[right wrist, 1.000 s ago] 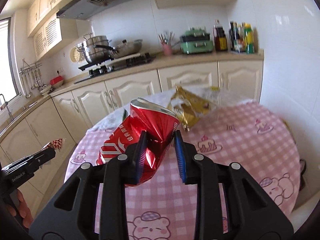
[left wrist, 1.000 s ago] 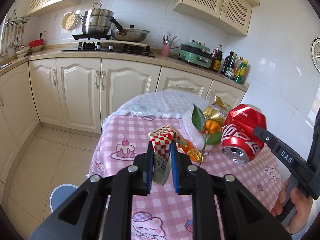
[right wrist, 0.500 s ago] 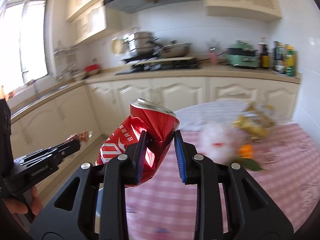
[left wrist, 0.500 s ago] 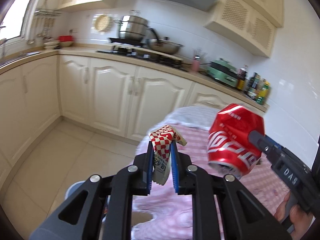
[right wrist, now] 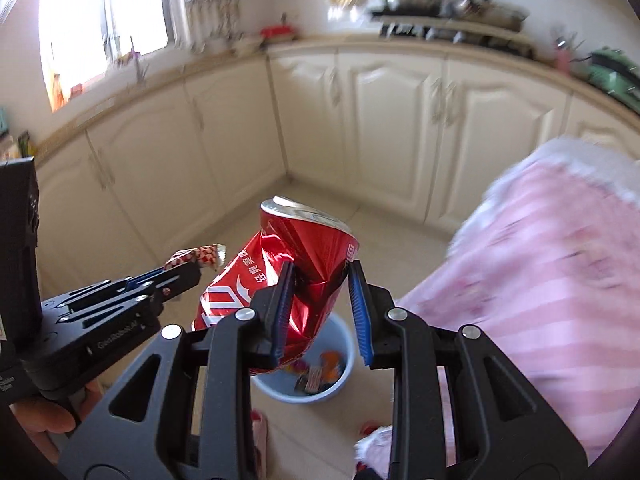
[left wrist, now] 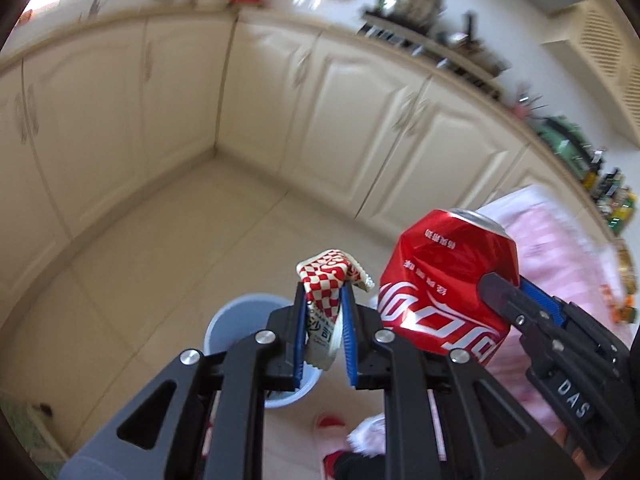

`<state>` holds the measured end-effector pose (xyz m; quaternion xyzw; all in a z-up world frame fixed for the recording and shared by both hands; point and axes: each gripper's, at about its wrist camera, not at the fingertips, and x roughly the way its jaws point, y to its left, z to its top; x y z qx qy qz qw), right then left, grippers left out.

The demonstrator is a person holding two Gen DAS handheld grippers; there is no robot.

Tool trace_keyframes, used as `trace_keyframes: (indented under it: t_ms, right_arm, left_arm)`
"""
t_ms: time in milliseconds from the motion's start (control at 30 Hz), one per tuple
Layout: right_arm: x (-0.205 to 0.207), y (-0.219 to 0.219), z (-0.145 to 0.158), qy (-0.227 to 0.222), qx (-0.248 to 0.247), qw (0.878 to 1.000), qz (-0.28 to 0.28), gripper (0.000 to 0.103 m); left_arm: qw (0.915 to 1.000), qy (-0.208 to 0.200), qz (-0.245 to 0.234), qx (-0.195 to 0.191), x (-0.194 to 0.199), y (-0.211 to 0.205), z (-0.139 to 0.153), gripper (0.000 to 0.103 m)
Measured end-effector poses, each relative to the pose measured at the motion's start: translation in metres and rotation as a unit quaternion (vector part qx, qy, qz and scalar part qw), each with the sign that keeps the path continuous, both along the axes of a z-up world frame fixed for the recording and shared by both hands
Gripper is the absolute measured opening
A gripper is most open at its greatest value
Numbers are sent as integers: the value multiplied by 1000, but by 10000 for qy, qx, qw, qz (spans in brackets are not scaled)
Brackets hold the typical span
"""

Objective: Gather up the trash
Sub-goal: 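Carry the can and wrapper over the blue bin and open both grippers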

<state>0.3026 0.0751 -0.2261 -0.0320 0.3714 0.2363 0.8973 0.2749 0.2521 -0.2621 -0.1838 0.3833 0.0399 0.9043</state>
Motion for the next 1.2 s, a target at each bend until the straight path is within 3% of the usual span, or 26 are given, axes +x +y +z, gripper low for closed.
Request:
trace_keyframes:
  t_ms: [100,300,400,433,500,700,867,1200]
  right_arm:
    - [17,22,-40,360,-171,9992,81,27]
    - [50,39,-112,1015,-496,9936,47,27]
    - [61,37,-137,1217,-627,9906,-26,27]
    - [63,34,-146,1282,-677,9894,-45,27]
    - [69,35,-158,1381,-733,9877,-85,27]
    - [79,40,-187,1649,-762,9832,-186,27]
    - [80,56,-202,1778,-802,9807,-108,27]
    - [86,83,-232,2056,-830,9751,-85,27]
  left_arm:
    - [9990,447,56,-84,19,16,-44,15]
    - [9952,923,-34,-313,57,29,-108,19]
    - [9933,1082,-134,-380,70,29,-130,33]
    - [9927,1134,-135,-387,72,29,-136,45]
    - [9912,1237,-119,-451,76,29,-148,49]
    - [9843,1619,197,-676,75,41,-169,54]
    - [9821,1802,317,-455,73,46,-174,54]
    - [9745,2116,596,-452,71,65,-183,59]
